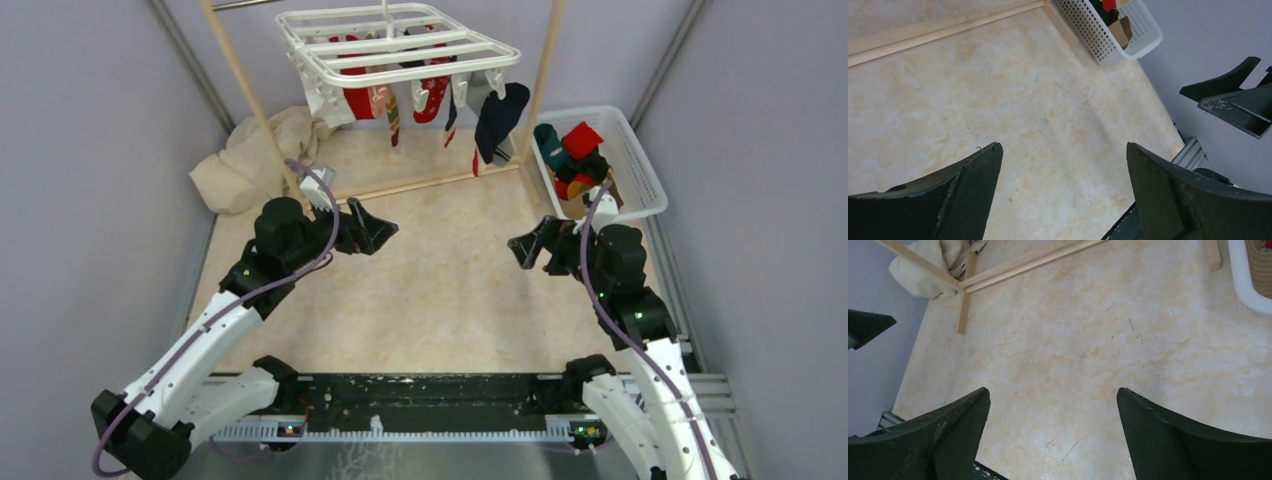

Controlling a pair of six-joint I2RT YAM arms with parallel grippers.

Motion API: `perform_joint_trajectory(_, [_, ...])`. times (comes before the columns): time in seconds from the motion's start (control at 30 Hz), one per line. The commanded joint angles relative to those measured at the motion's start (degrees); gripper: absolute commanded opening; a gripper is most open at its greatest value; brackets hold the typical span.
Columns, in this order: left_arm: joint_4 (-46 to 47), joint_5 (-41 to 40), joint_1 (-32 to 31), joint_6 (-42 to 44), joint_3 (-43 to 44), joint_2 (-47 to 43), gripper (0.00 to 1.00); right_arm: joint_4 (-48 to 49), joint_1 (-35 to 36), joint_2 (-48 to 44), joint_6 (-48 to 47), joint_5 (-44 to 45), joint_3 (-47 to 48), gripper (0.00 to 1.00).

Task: Remove the socks clipped to the hanger
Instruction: Move the bin to the center of the board.

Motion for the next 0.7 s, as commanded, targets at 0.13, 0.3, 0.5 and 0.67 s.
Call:
perform_joint_trajectory(0.13, [-1.44, 0.76, -0.15, -2.99, 0.61, -0.56, 0.99, -0.68, 0.48, -1.07, -2.16, 2.0, 2.41, 0.98])
perform_joint_trajectory(0.3, [-1.4, -0.35, -0.17, -2.96, 0.13, -2.06, 0.99, -1.07, 0.48, -0.85, -2.56, 2.26, 2.87, 0.99])
perform_joint_trajectory(0.5, [-2.72, -0.5, -0.17, -2.32, 0.86, -1.26, 0.99, -1.05, 0.56, 0.44, -2.92, 2.56, 3.13, 0.98])
perform_joint_trajectory(0.67, [-2.38, 0.07, -0.17, -2.27, 0.47, -1.02, 0.99, -1.34, 0.48, 1.62, -3.47, 3.55, 4.16, 0.98])
